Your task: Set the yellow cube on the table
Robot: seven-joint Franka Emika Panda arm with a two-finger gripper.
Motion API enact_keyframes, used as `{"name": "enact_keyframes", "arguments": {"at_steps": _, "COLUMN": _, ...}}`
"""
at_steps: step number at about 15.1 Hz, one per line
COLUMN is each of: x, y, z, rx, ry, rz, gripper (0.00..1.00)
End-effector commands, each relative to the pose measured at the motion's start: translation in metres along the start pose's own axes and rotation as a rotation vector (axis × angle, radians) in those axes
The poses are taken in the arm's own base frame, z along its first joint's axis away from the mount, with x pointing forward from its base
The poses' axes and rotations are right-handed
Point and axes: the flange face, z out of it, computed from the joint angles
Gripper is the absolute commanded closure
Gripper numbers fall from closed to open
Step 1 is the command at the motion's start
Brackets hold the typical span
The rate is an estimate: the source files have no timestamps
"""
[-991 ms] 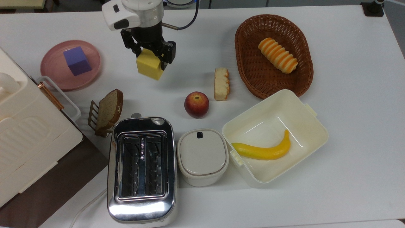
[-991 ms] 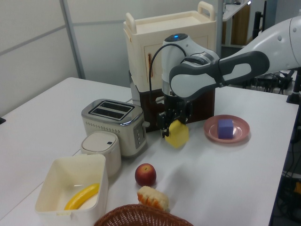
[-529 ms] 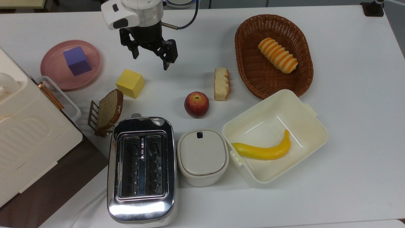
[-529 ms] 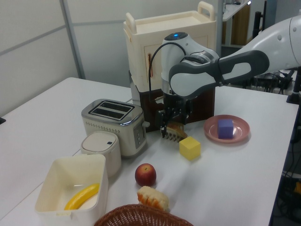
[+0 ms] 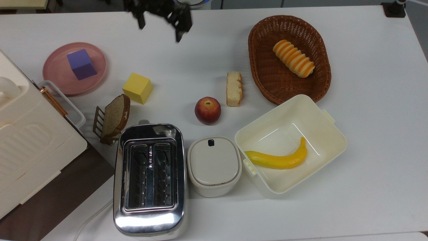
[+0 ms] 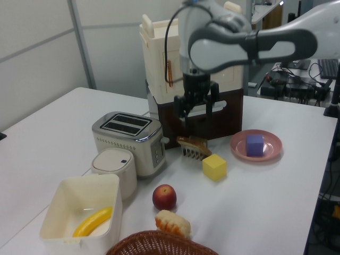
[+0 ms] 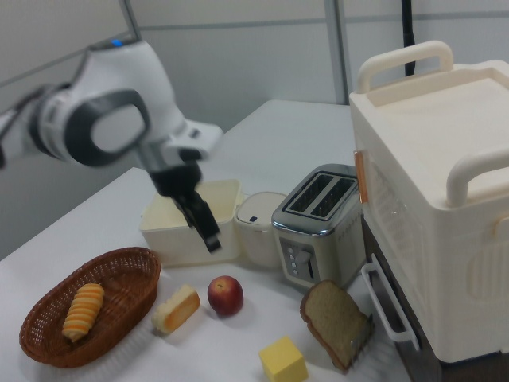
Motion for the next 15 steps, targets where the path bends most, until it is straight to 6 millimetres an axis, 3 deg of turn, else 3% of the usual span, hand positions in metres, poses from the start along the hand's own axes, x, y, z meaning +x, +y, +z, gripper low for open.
{"name": "enact_keyframes", "arguments": {"at_steps": 1, "x": -0.029, "y": -0.049, "z": -0.027, "rx": 0.007, "ry": 0.02, "rz": -0.082, "gripper": 0.0}}
{"name": "enact_keyframes", "arguments": {"at_steps": 5, "x": -0.029, "y": -0.026, "z": -0.045, "rx": 0.009, "ry": 0.049, "rz": -0.093, "gripper": 0.0}}
{"name": "enact_keyframes", "arguments": {"at_steps": 13, "x": -0.004, "y": 0.043, "z": -0.031, "rx": 0.007, "ry": 0.003, "rz": -0.078, "gripper": 0.0}}
{"name": "enact_keyframes", "arguments": {"at_steps": 15, "x": 0.0, "y": 0.043, "z": -0.019, "rx": 0.027, "ry": -0.024, "rz": -0.097, "gripper": 0.0}}
